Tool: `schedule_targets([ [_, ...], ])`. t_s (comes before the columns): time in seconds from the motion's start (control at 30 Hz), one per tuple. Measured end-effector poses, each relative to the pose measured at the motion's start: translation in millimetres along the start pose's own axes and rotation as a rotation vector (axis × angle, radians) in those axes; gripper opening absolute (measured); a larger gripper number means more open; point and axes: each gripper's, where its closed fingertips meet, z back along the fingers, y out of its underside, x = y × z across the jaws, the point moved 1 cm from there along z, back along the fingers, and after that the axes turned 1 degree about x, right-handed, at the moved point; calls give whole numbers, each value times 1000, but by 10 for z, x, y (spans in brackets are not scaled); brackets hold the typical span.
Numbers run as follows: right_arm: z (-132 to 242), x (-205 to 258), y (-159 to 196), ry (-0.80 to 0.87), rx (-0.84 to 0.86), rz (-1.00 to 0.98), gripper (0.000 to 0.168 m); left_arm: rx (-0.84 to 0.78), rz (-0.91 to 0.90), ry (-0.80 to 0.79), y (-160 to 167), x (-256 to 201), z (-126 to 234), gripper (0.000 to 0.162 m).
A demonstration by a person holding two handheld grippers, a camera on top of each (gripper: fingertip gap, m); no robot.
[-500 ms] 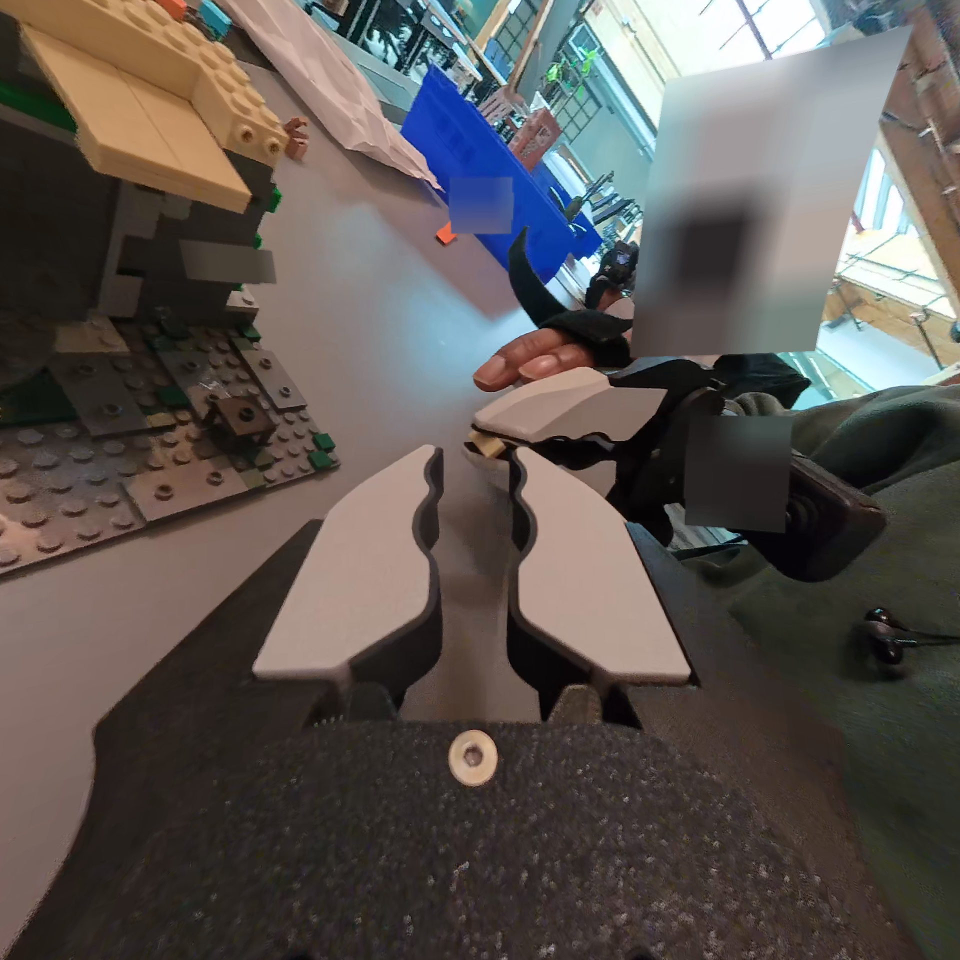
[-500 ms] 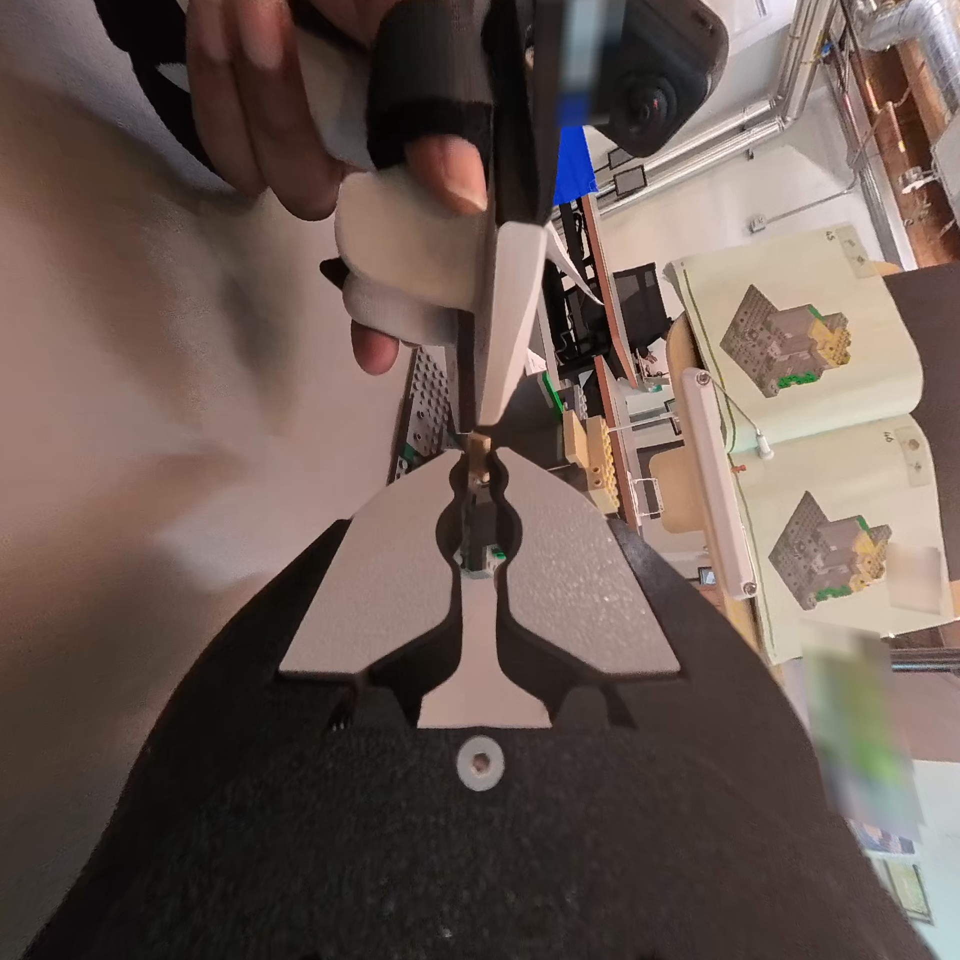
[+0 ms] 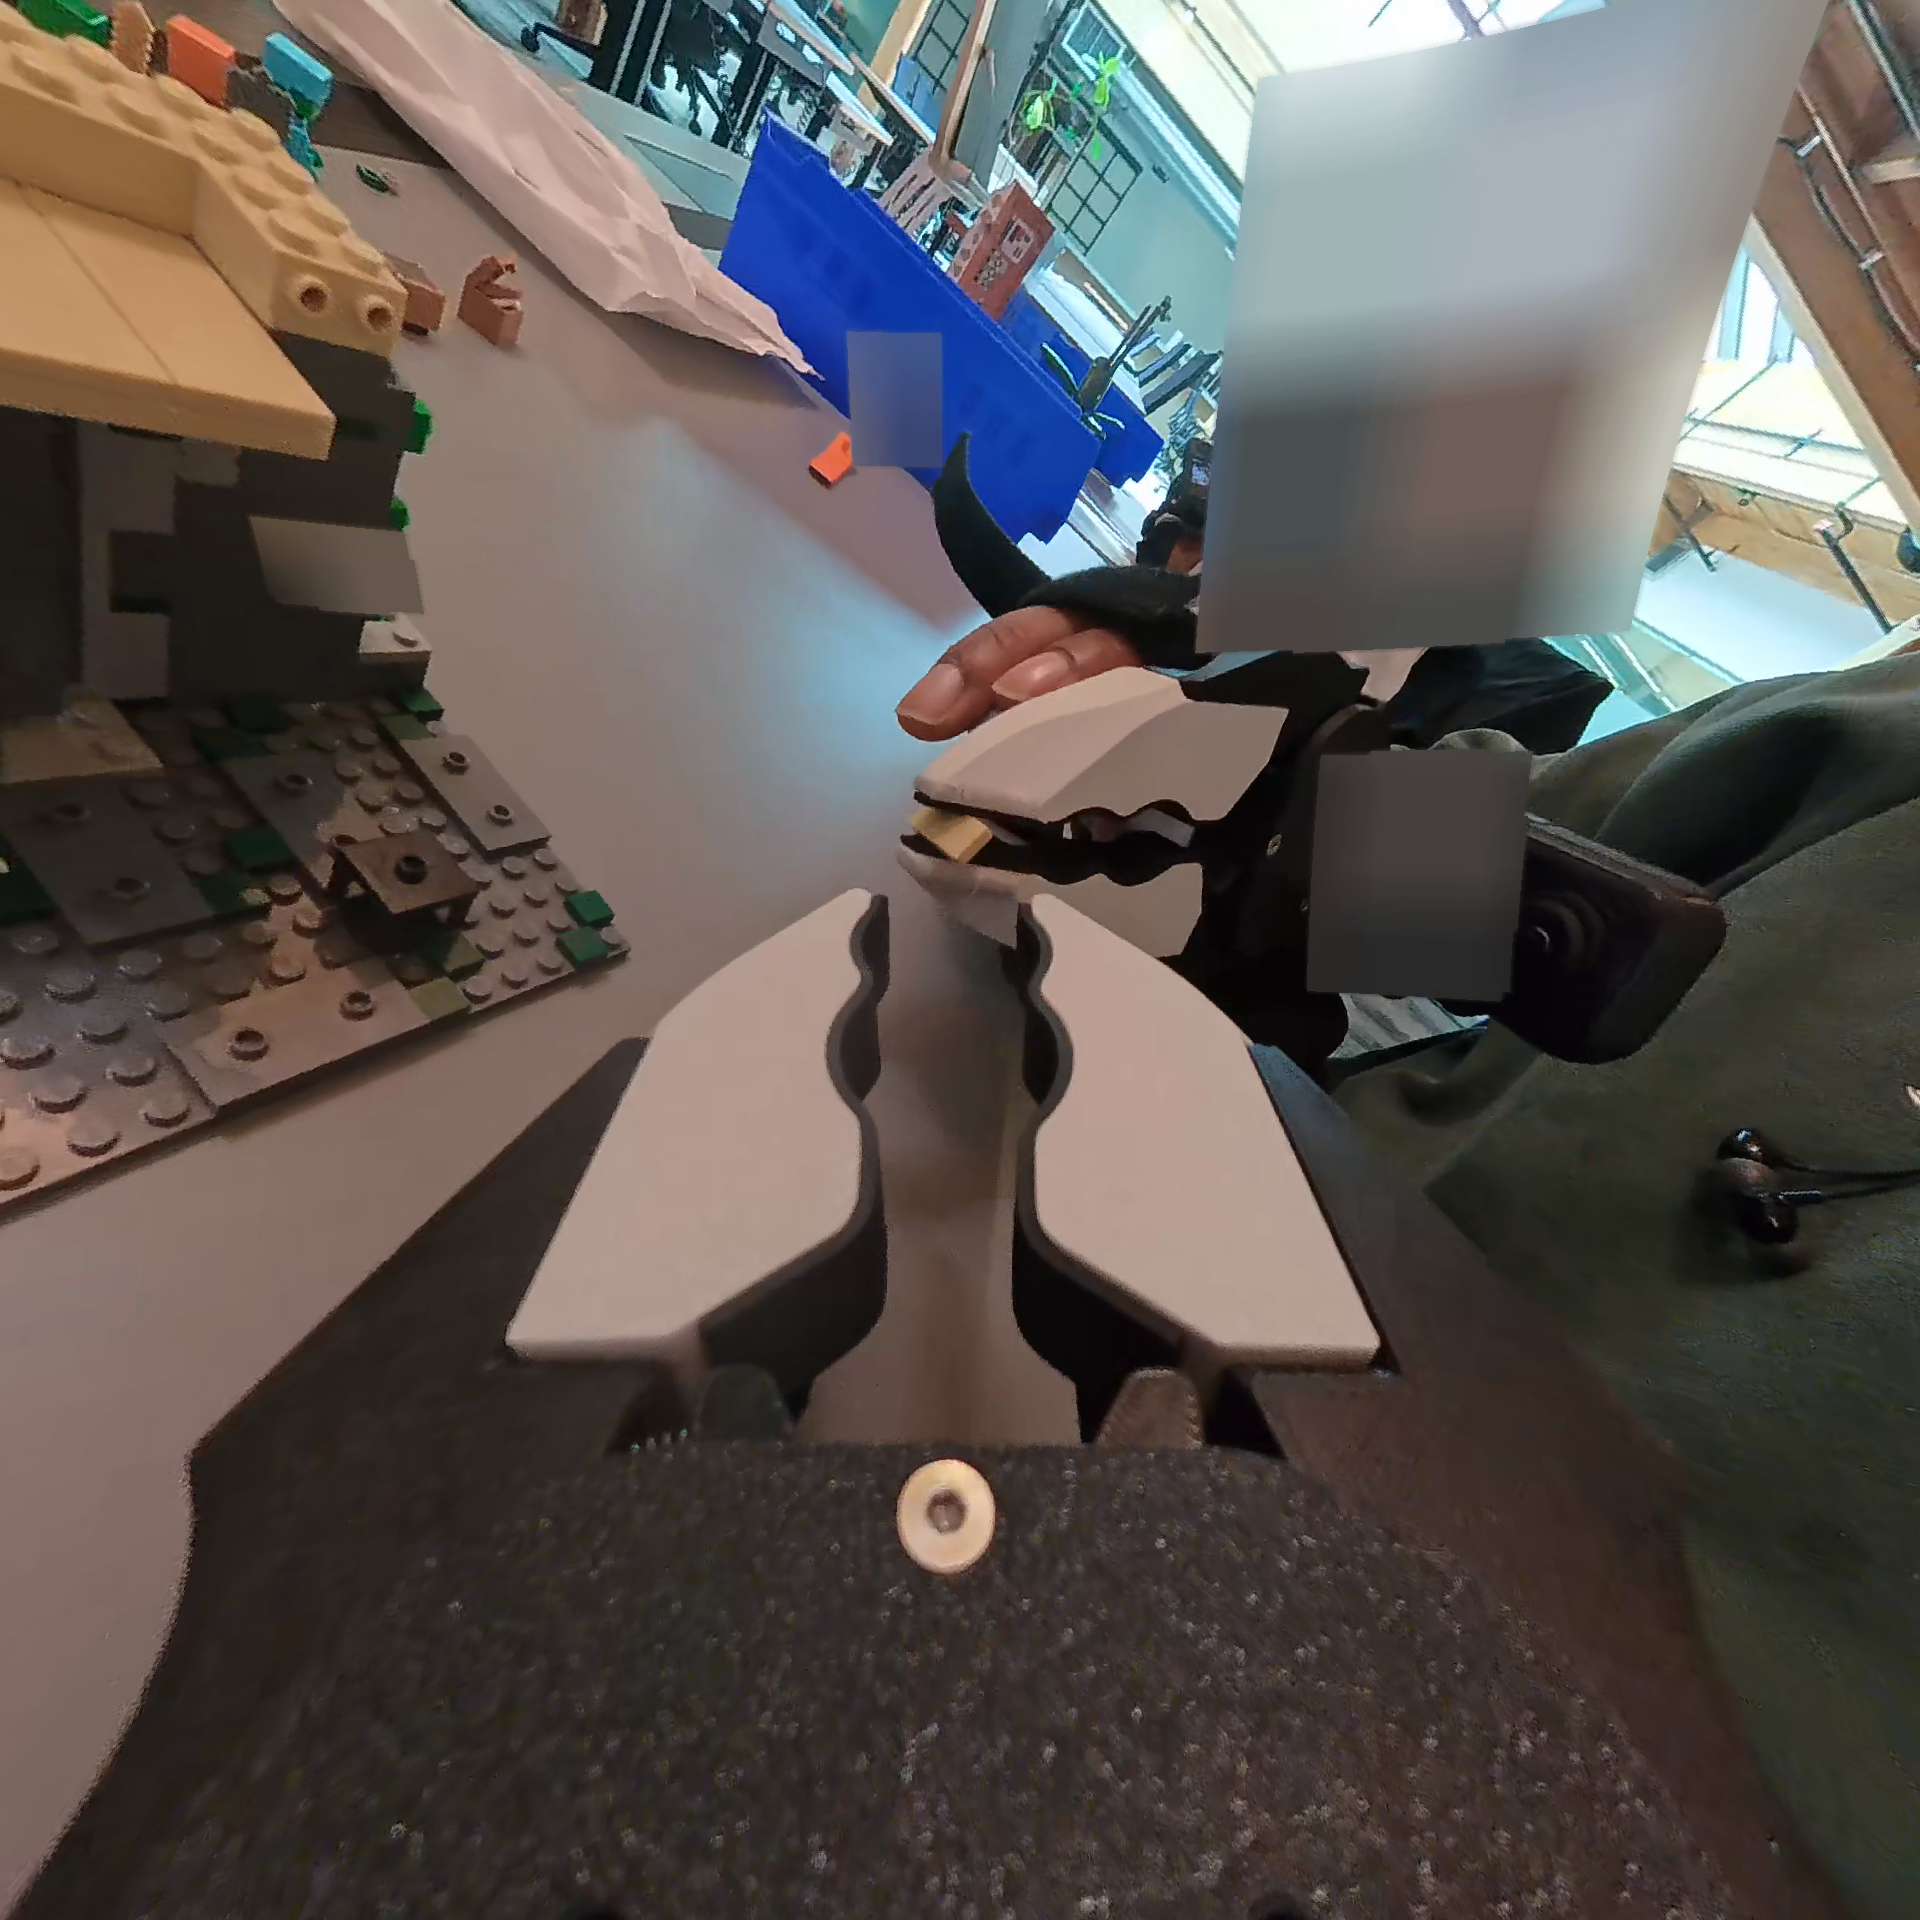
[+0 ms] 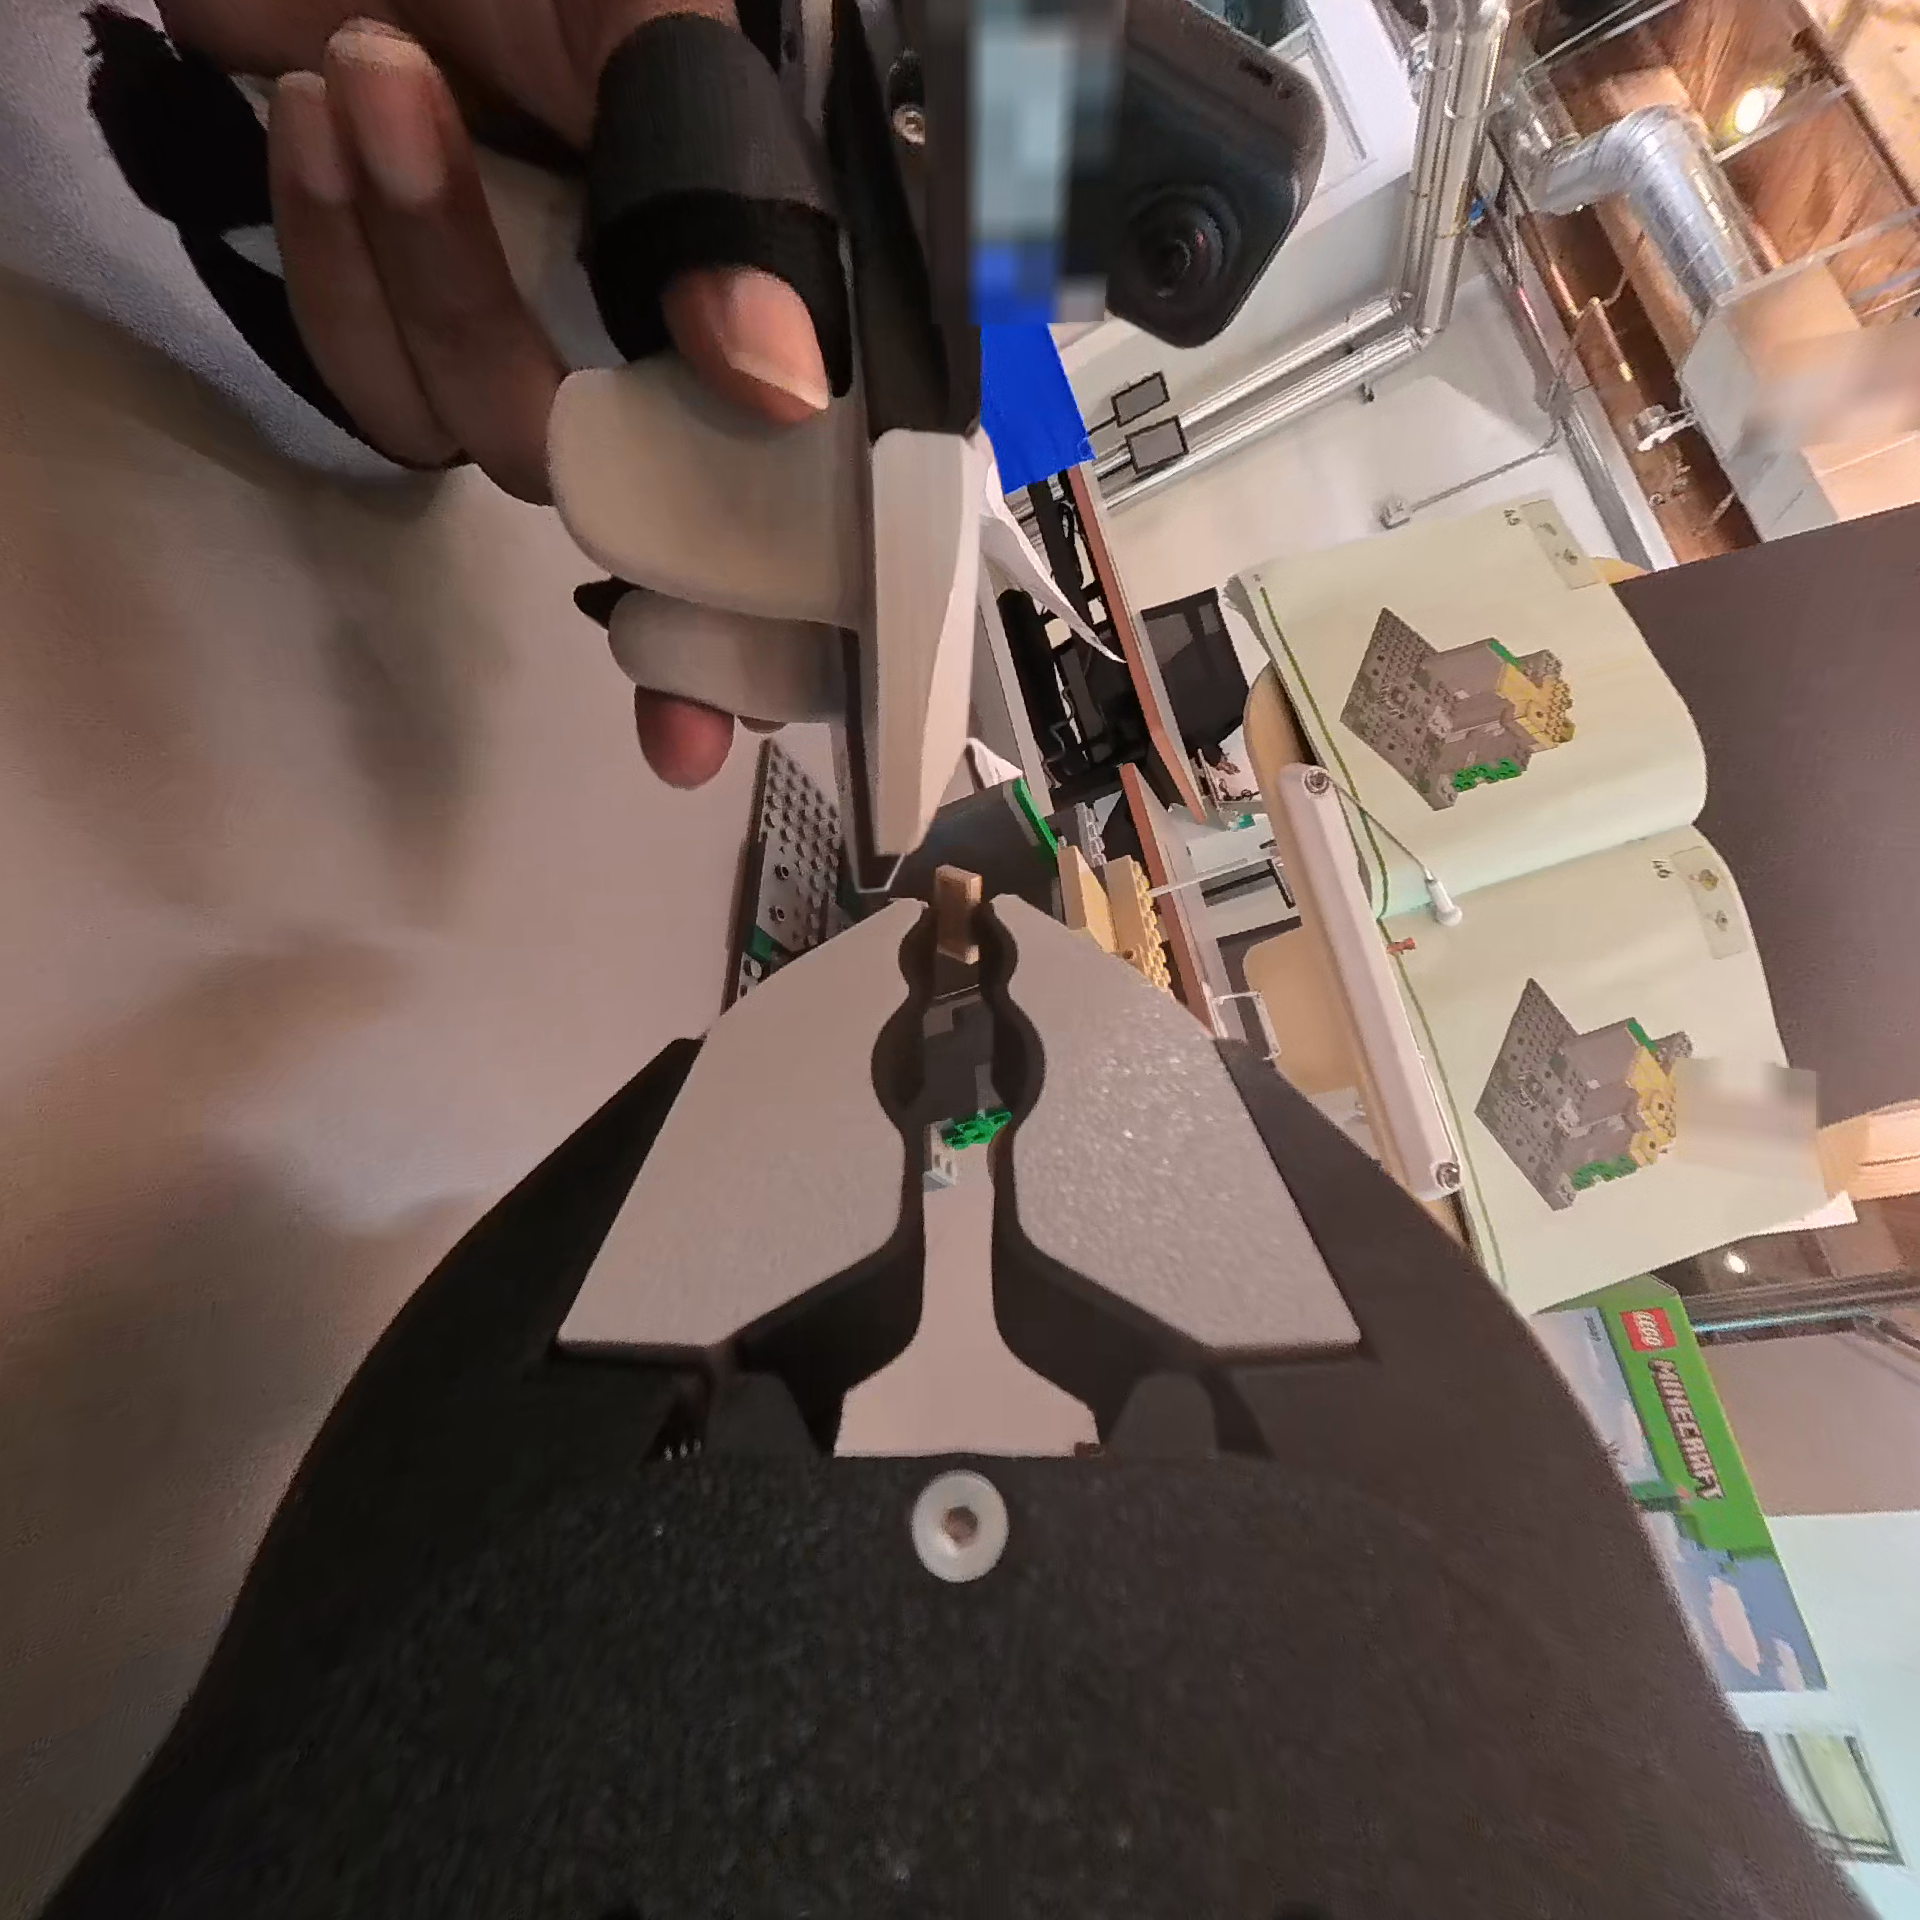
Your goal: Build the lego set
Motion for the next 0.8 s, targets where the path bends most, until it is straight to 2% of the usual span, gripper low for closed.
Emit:
schedule_targets([
  [0.2, 0, 49, -30, -2, -17, 22, 7, -18, 28, 22, -13, -14, -11, 21],
  [0.53, -21, 87, -20, 39, 20, 142, 7, -48, 175, 23, -18, 50, -36, 16],
  [0.8, -33, 127, -3, 20, 28, 153, 7, -29, 128, -11, -5, 73, -15, 8],
])
